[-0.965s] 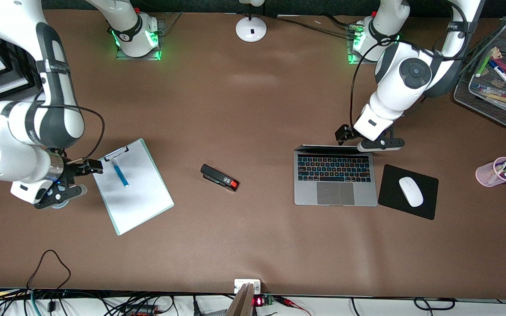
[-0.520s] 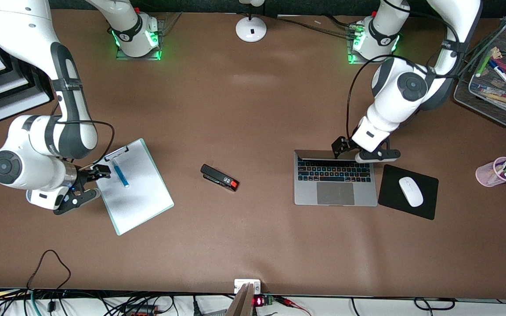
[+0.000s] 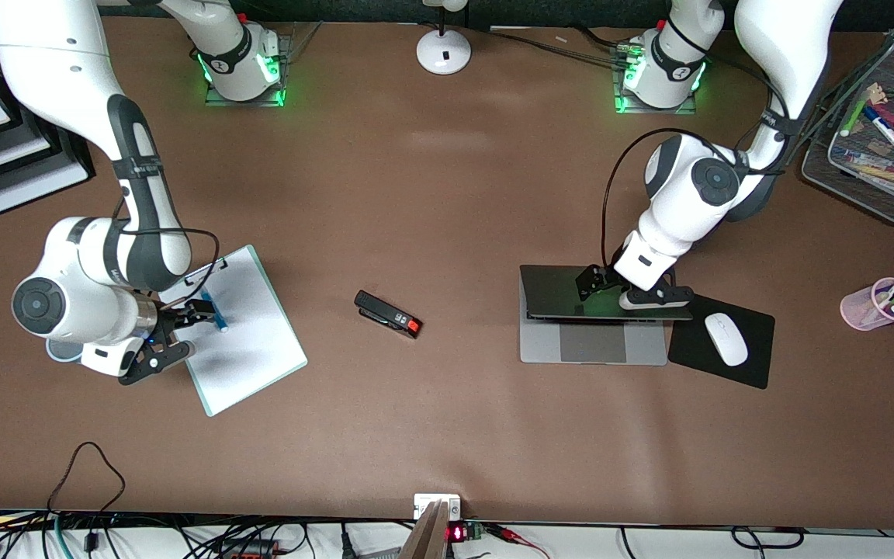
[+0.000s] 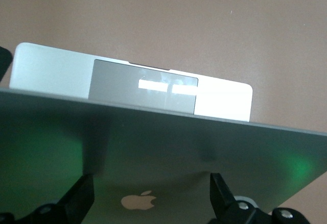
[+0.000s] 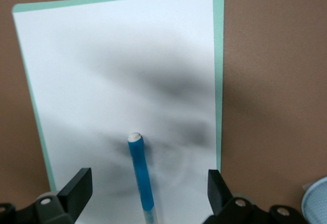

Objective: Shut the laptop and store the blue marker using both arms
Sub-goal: 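Push the lid down with the left gripper while the right gripper grasps the marker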

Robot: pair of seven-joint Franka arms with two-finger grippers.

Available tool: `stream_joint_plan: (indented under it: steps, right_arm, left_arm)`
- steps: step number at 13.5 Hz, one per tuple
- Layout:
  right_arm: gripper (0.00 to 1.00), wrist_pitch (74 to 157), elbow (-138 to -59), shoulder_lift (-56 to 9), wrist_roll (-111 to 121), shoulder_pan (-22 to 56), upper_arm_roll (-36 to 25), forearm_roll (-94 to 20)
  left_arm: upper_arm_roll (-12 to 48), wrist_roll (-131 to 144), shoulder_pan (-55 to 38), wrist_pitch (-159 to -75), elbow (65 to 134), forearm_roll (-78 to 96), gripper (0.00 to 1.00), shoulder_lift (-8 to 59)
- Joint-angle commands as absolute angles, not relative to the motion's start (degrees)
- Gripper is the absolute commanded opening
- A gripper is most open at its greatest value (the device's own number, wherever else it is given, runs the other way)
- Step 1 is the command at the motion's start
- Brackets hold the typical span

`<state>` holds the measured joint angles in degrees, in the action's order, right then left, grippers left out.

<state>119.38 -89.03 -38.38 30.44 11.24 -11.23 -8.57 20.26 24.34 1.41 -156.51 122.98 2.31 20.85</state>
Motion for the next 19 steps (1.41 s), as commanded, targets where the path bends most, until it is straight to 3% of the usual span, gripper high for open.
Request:
stream_joint_plan:
  steps: [1, 4, 13, 19]
  right_arm:
    - [1.0, 120.84, -88.51, -40.16, 31.9, 11.51, -11.34, -9.58]
    - [0.99, 122.51, -88.68, -41.22, 31.91, 12.65, -11.34, -8.96]
    - [0.65, 123.84, -89.47, -43.15, 32.17, 13.62, -11.34, -9.14]
    - [0.62, 123.13, -91.93, -42.1, 32.26, 13.8, -11.34, -9.05]
  left_arm:
    - [20.48, 24.26, 1.76, -160.56, 121.64, 1.67, 1.0, 24.6]
    - [20.57, 24.17, 1.67, -162.33, 121.64, 1.67, 1.0, 26.45]
    - [20.57, 24.08, 1.32, -165.85, 121.64, 1.5, 1.0, 30.23]
    - [20.57, 24.08, 1.23, -166.38, 120.85, 1.41, 1.0, 32.08]
